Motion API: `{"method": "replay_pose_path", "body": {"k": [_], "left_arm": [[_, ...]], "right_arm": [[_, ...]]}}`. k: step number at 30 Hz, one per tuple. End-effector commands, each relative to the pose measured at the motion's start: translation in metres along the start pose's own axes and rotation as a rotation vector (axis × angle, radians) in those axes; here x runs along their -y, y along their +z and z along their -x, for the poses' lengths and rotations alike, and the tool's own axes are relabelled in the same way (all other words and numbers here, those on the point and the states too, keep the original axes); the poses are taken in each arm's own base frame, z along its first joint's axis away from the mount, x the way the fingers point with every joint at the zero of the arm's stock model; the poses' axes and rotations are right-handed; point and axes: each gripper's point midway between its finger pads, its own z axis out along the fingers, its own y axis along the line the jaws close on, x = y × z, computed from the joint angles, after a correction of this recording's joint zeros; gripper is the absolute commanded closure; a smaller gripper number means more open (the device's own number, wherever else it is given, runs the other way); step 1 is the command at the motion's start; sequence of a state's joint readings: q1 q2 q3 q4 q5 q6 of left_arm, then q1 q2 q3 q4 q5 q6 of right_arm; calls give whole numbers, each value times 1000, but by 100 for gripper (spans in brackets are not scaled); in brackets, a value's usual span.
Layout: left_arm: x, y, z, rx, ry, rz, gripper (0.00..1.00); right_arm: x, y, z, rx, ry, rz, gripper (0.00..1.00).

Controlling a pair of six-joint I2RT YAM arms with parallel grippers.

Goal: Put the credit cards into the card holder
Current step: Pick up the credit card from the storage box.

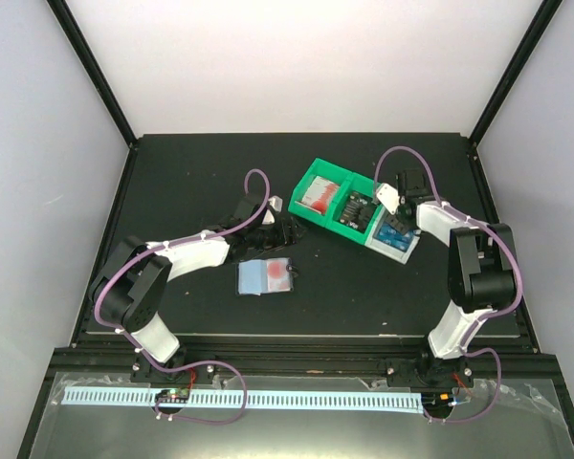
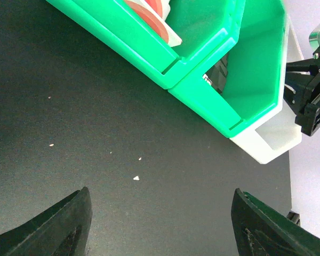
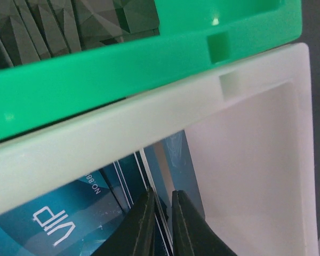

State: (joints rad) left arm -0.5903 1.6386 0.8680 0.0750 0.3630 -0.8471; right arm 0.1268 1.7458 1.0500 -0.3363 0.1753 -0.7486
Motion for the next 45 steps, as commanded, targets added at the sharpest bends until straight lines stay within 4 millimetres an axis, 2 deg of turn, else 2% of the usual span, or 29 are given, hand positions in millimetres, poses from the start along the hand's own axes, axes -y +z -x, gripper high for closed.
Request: {"method": "replay_pose_path", "body": {"k": [1,4,9,15,18,21,24,28,31,35,40,45], "left_arm": [[9,-2,11,28,27,-8,27],[7,-2,10,28,25,-2,27],[6,-2,11,28,23,-1,27],[6,-2,11,30,21,0,27],[5,-2,11,29,20,1,27],[4,-3,11,29,18,3,27],[3,-3,11,31,17,5,27],[2,-3,10,30,16,6,27],[1,-4,11,32,16,7,27],[1,-5,11,35,18,5,27],[3,-7,10,36,22,0,27],[3,-8,10,37,25,-3,27]], "right_arm": [[17,1,8,17,17,-35,90],[20,2,9,13,21,-37,95],[25,8,6,-9,66,-48,96],[29,15,4,-16,130,-36,87],[33,17,4,-6,174,-24,86],[40,16,5,8,212,-25,90],[44,18,6,15,221,-31,99],[46,17,10,26,225,-12,99],[46,10,16,50,239,7,99],[48,-11,24,91,282,30,99],[54,-34,24,107,330,12,99],[51,-44,23,90,397,45,99]]}}
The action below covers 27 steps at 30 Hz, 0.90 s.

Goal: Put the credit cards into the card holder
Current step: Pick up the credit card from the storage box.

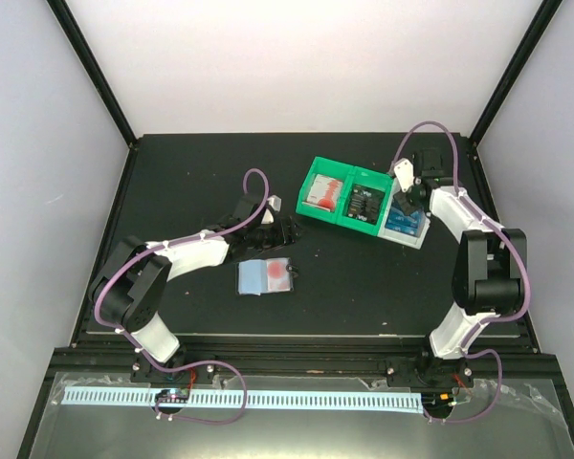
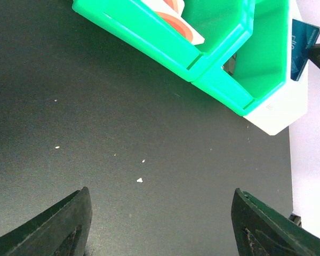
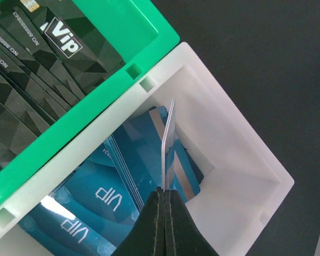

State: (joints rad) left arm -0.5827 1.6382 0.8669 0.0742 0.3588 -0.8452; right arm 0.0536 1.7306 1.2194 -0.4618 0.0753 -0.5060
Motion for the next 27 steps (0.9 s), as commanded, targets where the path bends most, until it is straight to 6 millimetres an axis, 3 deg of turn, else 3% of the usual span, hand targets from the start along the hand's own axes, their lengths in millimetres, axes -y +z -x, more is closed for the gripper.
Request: {"method": "replay_pose_path", "body": {"k": [1,7,14,22,27], "left_arm": [[5,-8,7,30,27,-10,27],[5,-8,5,27,26,-16,27],[8,-9,2,18,27,-31,27],[17,-15,-2,7,53,-73,26],[22,-17,-6,-5,67,-95,26]], "right_arm": [[-1,-17,7,6,109,47,99],[-9,-21,4,-40,254,104,99],[-13,-11,-5,-179,477,128,99],[-20,-20,-4,-125,654,140,99],[-10,-29,-5,-102,728,79,99]]}}
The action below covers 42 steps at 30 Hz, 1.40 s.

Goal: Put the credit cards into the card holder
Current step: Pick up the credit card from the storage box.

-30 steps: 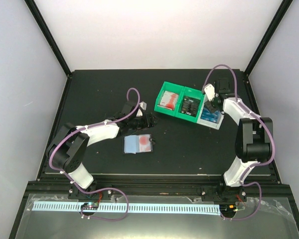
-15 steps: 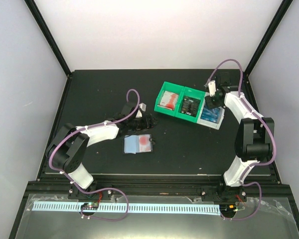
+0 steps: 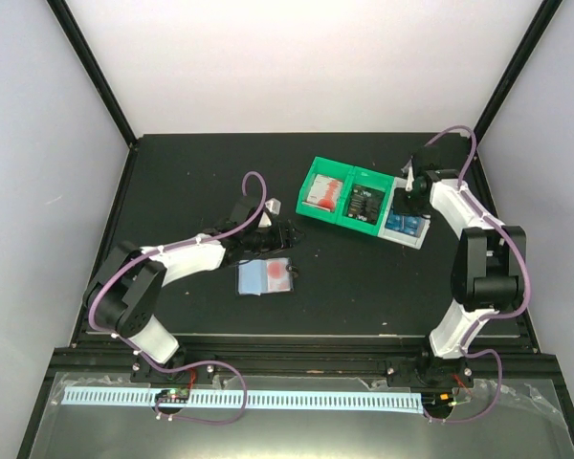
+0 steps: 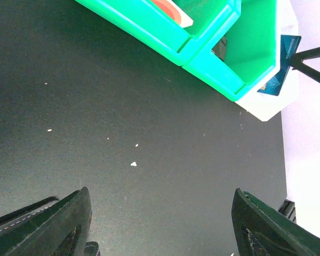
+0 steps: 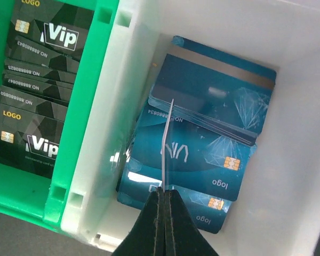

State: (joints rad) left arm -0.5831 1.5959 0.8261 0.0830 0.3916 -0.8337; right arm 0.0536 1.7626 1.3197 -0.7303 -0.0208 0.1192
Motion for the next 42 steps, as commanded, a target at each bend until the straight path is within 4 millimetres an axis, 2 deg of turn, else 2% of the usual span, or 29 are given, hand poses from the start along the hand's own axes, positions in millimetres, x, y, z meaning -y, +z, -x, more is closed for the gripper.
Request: {"method": "replay_pose_path", "body": {"k": [1,7,15,19,26,31,34,38,42], "left_arm": [[20,-9,2,13,56,-66,26],[19,-13,-1,15,58,-56,26],[17,-14,-1,23,56,-42,26],[15,-13,-1,23,52,-35,26],[12,-10,-3,19,48,-25,26],[10,-9,-3,17,44,-22,26],[10,-9,-3,15,42,-22,26],[11,-10,-4,15,48,-27,26],[15,-13,-4,22,62,-39,26]], "right_arm": [[10,-23,18,96,127,-39,99],[8,-25,24,105,199,-29,99],[9,1,27,67,230,-27,99],[5,14,28,46,224,-5,94],[11,28,22,25,216,-43,82],[9,32,19,14,204,-32,80],[7,33,18,10,205,-20,82],[10,33,17,11,208,-34,98],[12,14,23,74,210,-47,99]]}}
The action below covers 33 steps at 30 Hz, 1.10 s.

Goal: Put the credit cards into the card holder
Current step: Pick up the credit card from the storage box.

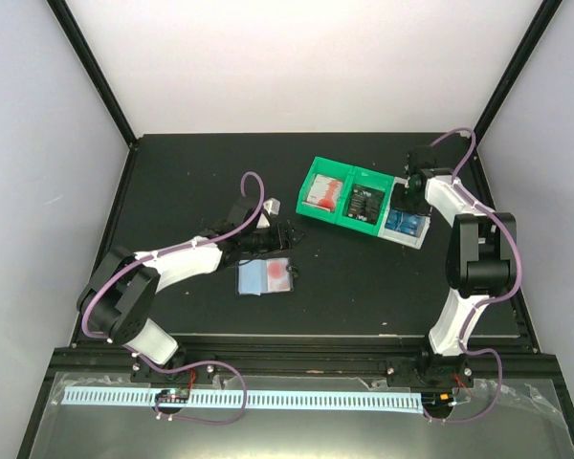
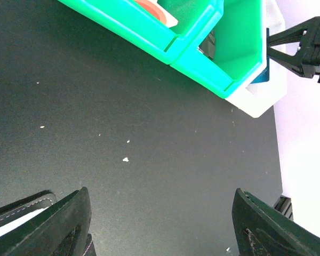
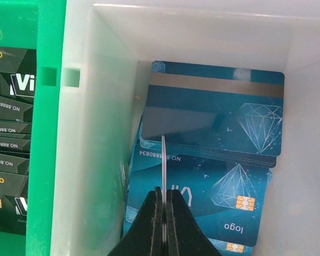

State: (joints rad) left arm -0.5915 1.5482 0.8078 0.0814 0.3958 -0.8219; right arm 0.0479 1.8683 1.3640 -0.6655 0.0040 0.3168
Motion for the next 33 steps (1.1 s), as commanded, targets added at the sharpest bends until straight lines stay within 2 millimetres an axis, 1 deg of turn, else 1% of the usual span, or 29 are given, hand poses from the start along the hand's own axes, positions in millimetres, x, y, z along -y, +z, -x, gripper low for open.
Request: {"method": "replay_pose_path", "body": {"k": [1,3,5,7,9,11,13,14,15,16,17,19,21,23,26,29,33], "left_arm": [[7,-5,-1,15,39,-21,25],[11,-8,0,26,48,-38,25],[17,-13,1,36,60,-55,24],[23,-18,3,44,77,-75,22],[31,-25,3,49,98,-97,20],[39,-34,2,52,116,-125,17],[50,-46,-2,49,142,-169,12],[56,-53,-4,48,156,-193,11],[59,-58,-8,41,166,-212,10],[69,-69,-10,51,188,-248,8],[74,-77,-13,55,200,-272,7],[76,-88,-18,57,203,-291,5],[71,-97,-20,69,183,-263,4],[65,-105,-20,89,160,-242,4],[68,-120,-21,124,138,-292,6],[63,-129,-22,146,88,-312,11],[74,-136,-25,134,66,-403,20]], "right_arm": [[4,-28,15,102,10,-5,99],[1,-50,21,153,12,18,99],[-7,-73,24,198,12,70,99],[-23,-94,23,230,-4,159,99],[-42,-112,15,245,-24,250,99],[-75,-133,0,241,-67,409,99],[-110,-154,-22,219,-99,579,99],[-129,-163,-34,199,-117,665,99],[-148,-170,-52,171,-143,752,99],[-165,-179,-64,164,-164,817,99],[-183,-189,-78,168,-189,874,99],[-213,-210,-102,168,-220,984,99],[-237,-224,-124,137,-222,1086,99],[-253,-233,-141,89,-196,1166,99],[-268,-245,-155,42,-181,1269,99],[-272,-258,-158,35,-164,1351,99],[-276,-276,-157,35,-169,1424,96]]}}
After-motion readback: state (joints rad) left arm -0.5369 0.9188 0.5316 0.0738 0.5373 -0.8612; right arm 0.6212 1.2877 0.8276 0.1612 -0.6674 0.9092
